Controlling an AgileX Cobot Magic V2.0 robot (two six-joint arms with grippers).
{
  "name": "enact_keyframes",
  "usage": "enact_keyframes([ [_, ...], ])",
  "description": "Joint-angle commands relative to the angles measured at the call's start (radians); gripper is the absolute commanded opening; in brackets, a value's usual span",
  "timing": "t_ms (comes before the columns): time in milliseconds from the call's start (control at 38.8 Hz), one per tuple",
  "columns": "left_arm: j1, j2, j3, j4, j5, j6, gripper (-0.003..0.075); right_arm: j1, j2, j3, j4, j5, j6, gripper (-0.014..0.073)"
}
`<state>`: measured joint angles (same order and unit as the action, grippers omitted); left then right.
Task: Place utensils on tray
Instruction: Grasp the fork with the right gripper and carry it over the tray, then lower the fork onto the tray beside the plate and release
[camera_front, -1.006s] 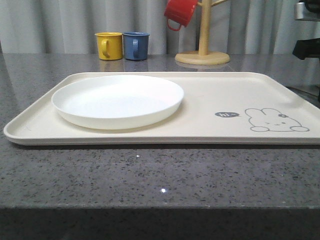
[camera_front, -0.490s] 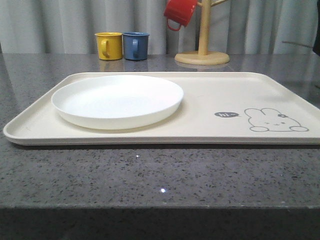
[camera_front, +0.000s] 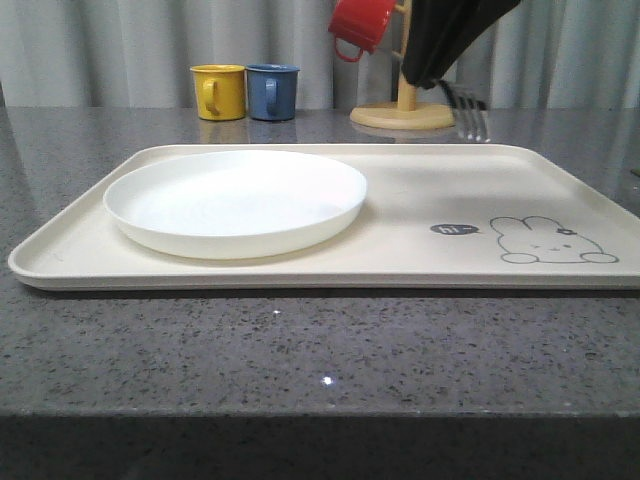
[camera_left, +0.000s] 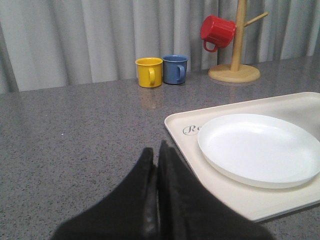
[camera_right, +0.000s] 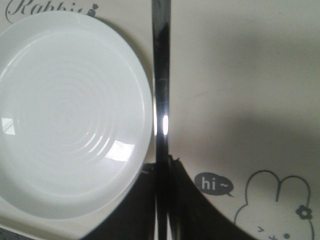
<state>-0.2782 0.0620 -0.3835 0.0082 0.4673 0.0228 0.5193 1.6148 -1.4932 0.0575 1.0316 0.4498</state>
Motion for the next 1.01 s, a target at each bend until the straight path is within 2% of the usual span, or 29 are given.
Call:
enact_keyframes([
  [0, 0.002, 0.013, -0.026, -0.008, -0.088, -0.009, -0.0018, -0.001, -0.005, -0.035, -0.045, -0.053, 0.060, -0.0058],
  [593, 0.002, 0.013, -0.026, -0.008, -0.088, -0.009, -0.0018, -0.001, 0.153, -0.035, -0.066, -0.077, 0.143, -0.0050],
  [748, 0.002, 0.013, -0.026, -0.008, -0.088, -0.009, -0.0018, -0.001, 0.165, -0.035, -0.066, -0.080, 0.145, 0.0040],
  [980, 0.002, 0.013, -0.026, -0.008, -0.088, -0.009, -0.0018, -0.001, 0.153, -0.037, -0.082, -0.077, 0.145, 0.0269],
])
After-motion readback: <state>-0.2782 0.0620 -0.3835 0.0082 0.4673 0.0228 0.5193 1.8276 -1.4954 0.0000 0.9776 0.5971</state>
